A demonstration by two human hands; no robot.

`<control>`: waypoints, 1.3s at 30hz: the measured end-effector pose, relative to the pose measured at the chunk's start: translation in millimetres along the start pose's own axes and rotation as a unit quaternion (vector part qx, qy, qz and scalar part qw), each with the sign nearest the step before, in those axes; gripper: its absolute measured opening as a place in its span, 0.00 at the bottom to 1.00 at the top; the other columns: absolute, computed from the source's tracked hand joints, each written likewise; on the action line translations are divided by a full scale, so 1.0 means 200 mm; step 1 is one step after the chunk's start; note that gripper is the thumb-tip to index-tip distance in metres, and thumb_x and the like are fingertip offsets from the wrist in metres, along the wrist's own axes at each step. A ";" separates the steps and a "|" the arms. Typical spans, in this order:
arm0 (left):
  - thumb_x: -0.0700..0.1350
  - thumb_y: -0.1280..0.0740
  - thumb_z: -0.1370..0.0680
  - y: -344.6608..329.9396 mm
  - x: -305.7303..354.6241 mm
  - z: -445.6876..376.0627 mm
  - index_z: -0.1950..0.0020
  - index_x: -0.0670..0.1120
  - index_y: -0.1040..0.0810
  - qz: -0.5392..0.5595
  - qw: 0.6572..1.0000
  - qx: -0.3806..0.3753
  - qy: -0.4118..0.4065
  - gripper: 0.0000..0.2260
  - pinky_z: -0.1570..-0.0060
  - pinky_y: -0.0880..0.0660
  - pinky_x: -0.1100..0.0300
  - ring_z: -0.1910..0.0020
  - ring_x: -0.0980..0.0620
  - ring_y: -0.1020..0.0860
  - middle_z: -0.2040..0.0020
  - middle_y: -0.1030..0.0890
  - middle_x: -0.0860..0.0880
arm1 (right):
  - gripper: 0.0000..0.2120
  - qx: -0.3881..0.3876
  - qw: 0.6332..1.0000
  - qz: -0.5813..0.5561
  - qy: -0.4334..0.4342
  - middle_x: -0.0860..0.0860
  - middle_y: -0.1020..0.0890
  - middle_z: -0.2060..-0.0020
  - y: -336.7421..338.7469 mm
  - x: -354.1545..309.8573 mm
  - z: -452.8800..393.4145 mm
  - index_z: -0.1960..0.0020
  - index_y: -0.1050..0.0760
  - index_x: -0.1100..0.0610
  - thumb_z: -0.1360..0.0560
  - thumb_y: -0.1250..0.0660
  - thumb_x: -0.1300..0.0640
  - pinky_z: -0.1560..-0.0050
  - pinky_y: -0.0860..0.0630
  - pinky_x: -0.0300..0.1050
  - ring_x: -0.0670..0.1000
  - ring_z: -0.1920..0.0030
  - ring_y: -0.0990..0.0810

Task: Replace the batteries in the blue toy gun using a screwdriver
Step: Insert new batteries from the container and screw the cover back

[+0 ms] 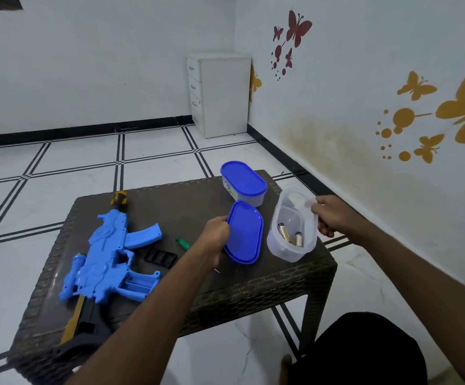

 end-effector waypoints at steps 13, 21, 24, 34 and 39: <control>0.62 0.53 0.18 -0.07 -0.04 -0.05 0.47 0.43 0.25 -0.038 0.999 -0.004 -0.005 0.27 0.38 0.29 0.53 0.47 0.49 0.24 0.47 0.23 0.46 | 0.10 -0.086 0.996 0.013 0.016 0.53 0.24 0.73 -0.27 -0.10 -0.08 0.48 0.24 0.61 0.20 0.44 0.62 0.77 0.32 0.38 0.46 0.78 0.29; 0.65 0.55 0.19 -0.04 -0.07 -0.04 0.28 0.37 0.32 0.029 0.999 -0.027 0.017 0.36 0.41 0.26 0.54 0.39 0.46 0.22 0.36 0.22 0.42 | 0.10 -0.102 0.993 0.043 0.033 0.52 0.23 0.71 -0.34 -0.15 -0.13 0.49 0.23 0.60 0.20 0.42 0.58 0.74 0.30 0.37 0.45 0.75 0.28; 0.63 0.52 0.18 0.01 -0.06 -0.02 0.28 0.38 0.33 0.030 0.999 -0.010 0.009 0.33 0.39 0.26 0.53 0.37 0.45 0.24 0.33 0.24 0.41 | 0.09 -0.102 0.989 0.100 0.040 0.55 0.20 0.65 -0.36 -0.16 -0.14 0.51 0.23 0.59 0.19 0.41 0.56 0.68 0.27 0.39 0.48 0.68 0.24; 0.44 0.39 0.18 0.42 -0.04 0.12 0.48 0.46 0.21 -0.099 0.971 0.085 -0.200 0.08 0.50 0.24 0.58 0.54 0.53 0.20 0.54 0.18 0.48 | 0.11 -0.049 0.892 0.398 0.210 0.52 0.19 0.49 -0.49 -0.46 -0.04 0.45 0.22 0.55 0.26 0.29 0.63 0.53 0.24 0.42 0.51 0.52 0.21; 0.45 0.35 0.21 0.60 -0.10 0.20 0.50 0.49 0.17 -0.234 0.939 0.115 -0.225 0.06 0.53 0.22 0.53 0.62 0.52 0.21 0.56 0.15 0.46 | 0.12 -0.109 0.871 0.458 0.141 0.57 0.19 0.47 -0.55 -0.47 0.03 0.42 0.22 0.61 0.24 0.35 0.64 0.49 0.26 0.46 0.58 0.45 0.20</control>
Point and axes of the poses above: each hand's wrist, its own z-axis away from the middle knuckle, its own y-axis out of the back of the hand, x = y × z, the point moved 7 cm from there along -z, towards the middle knuckle
